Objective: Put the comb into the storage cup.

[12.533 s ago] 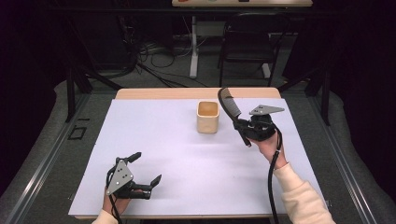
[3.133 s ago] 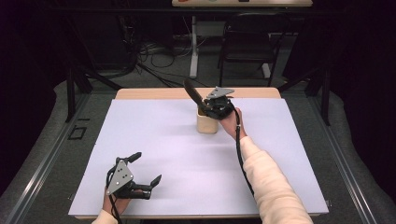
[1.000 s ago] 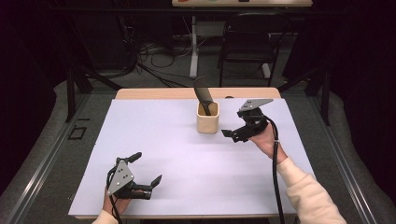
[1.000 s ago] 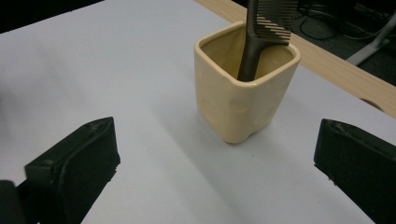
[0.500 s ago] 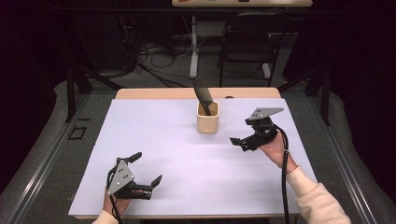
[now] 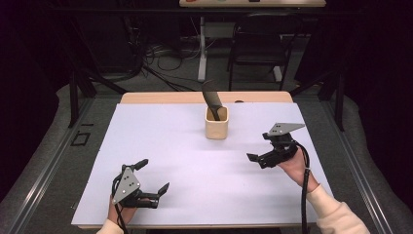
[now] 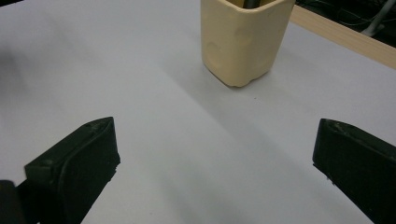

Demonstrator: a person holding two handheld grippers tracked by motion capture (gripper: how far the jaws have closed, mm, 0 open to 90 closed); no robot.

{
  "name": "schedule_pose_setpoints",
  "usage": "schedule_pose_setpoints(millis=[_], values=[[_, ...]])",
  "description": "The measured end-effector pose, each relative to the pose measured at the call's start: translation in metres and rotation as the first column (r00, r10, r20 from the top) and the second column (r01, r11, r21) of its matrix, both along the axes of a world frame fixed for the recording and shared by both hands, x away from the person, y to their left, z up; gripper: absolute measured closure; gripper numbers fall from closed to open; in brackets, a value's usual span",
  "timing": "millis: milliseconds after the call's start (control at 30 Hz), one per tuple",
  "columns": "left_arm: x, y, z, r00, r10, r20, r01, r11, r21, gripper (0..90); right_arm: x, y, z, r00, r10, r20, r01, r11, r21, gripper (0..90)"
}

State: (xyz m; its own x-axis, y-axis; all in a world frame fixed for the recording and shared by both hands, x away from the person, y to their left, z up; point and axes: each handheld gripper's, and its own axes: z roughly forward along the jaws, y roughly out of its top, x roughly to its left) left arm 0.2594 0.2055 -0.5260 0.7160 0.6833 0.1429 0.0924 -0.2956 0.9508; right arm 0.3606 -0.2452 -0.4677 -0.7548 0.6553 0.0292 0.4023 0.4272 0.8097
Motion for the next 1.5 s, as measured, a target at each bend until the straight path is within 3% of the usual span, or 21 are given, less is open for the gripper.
schedule_pose_setpoints(millis=[500, 833, 1067, 1500], values=[[0.000, -0.001, 0.000, 1.0000, -0.003, -0.003, 0.003, 1.0000, 0.001, 0.0, -0.024, -0.008, -0.013, 1.0000, 0.002, 0.001, -0.002, 1.000, -0.021, 0.0], [0.000, -0.001, 0.000, 1.0000, -0.001, -0.002, 0.001, 1.0000, 0.002, 0.0, -0.043, -0.017, -0.027, 0.9989, -0.031, 0.035, 0.032, 0.999, -0.037, 0.0], [0.000, -0.001, 0.000, 1.0000, -0.002, -0.001, 0.002, 1.0000, 0.001, 0.0, -0.055, -0.022, -0.041, 0.9984, -0.042, 0.039, 0.043, 0.999, -0.033, 0.0], [0.000, -0.001, 0.000, 1.0000, -0.003, -0.001, 0.003, 1.0000, 0.004, 0.0, -0.074, -0.032, -0.051, 0.9971, -0.051, 0.056, 0.052, 0.998, -0.023, 0.0]])
